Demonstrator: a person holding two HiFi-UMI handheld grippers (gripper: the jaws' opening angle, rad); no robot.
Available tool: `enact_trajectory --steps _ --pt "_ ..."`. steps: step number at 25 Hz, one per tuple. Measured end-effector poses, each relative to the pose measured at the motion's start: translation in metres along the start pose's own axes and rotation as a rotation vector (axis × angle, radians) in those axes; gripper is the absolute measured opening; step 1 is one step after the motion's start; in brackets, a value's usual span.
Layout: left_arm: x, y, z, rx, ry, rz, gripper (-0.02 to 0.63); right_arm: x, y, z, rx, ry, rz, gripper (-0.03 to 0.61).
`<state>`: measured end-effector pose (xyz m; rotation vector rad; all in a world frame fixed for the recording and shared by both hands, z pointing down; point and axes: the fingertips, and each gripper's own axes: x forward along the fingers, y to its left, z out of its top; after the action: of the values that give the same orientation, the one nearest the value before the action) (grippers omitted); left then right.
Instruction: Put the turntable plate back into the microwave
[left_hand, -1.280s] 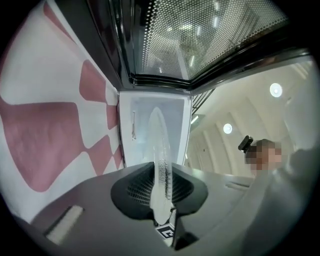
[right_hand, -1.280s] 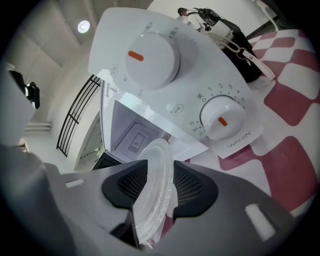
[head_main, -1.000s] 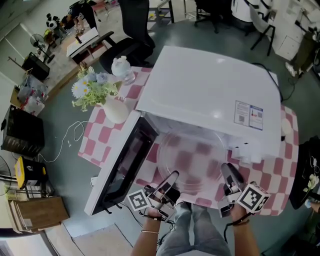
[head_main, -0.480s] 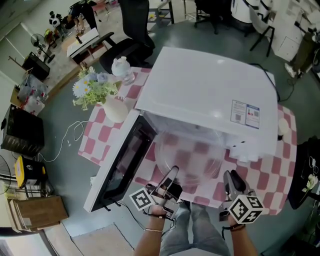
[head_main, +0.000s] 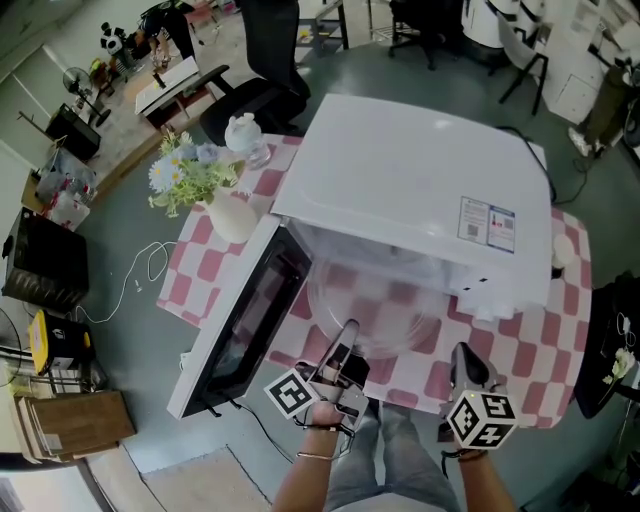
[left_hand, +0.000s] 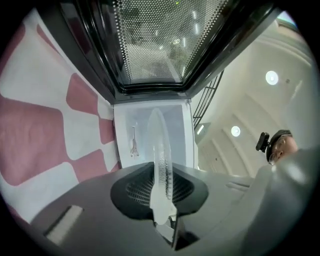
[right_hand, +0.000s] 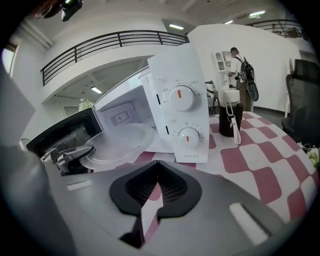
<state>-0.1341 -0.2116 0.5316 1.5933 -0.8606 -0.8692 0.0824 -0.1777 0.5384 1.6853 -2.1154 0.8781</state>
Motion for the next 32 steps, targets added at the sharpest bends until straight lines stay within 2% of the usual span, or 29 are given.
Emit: enact_trajectory --steps 11,16,32 --pt "0.022 0.003 0.005 -0.027 -0.046 -0.010 0.040 -0.009 -0.002 -0.004 -0.125 0.007 -0.061 0.011" --pt "0.035 0.010 0.002 -0.075 -0.067 -0.011 0.040 -0.008 -0.001 -0.008 -0.121 0.019 -0.056 0.011" --pt "0.074 0.015 0.021 -0.082 -0.090 -0.030 0.040 -0.002 -0.012 -0.012 -0.083 0.050 -0.057 0.011"
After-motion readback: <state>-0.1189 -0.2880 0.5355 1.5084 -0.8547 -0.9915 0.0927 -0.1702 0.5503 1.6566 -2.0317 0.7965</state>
